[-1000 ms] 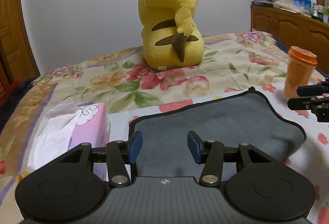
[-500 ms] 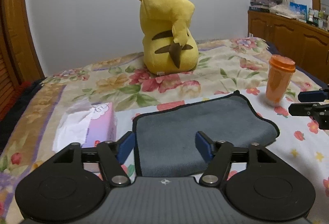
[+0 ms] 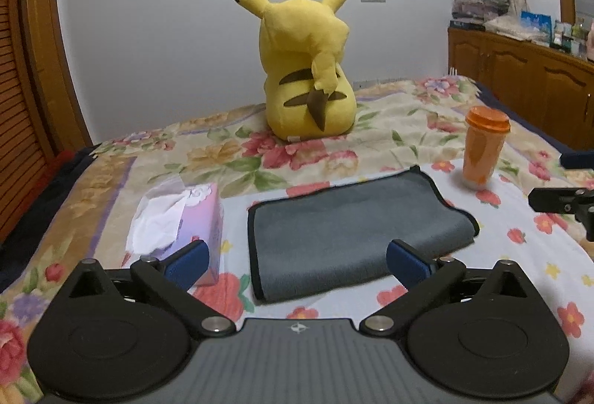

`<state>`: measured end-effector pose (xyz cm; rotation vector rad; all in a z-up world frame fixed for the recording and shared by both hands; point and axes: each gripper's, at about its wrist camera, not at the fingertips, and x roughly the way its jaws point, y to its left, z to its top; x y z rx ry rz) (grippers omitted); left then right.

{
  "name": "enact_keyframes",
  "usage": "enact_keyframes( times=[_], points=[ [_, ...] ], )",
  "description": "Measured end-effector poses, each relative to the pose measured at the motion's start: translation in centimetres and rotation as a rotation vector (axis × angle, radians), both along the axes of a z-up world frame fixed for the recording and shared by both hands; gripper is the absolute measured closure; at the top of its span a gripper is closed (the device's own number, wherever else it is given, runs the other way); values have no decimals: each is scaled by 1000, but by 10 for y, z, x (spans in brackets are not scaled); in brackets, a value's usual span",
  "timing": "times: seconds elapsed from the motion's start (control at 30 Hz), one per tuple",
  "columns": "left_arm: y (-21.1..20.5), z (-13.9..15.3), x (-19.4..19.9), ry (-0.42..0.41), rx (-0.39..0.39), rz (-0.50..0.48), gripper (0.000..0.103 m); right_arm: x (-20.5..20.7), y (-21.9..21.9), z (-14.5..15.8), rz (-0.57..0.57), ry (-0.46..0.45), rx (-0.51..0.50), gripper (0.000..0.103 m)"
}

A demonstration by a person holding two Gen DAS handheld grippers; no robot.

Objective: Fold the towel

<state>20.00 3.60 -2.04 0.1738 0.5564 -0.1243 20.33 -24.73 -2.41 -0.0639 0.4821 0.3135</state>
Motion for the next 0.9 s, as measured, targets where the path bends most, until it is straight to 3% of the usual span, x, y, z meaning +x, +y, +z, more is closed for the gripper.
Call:
enact_keyframes(
  times=[0.1,0.47,0.9],
  points=[
    [0,1,-8,5,-6,5,0,-5,-1,1,-6,-1,2,0],
    [-1,12,-31,15,-39,41,0,-25,-5,7,-32,-10,0,0],
    [-16,52,-68,-29,-49,26,0,-60,-12,37,-40,-49,7,0]
  ],
)
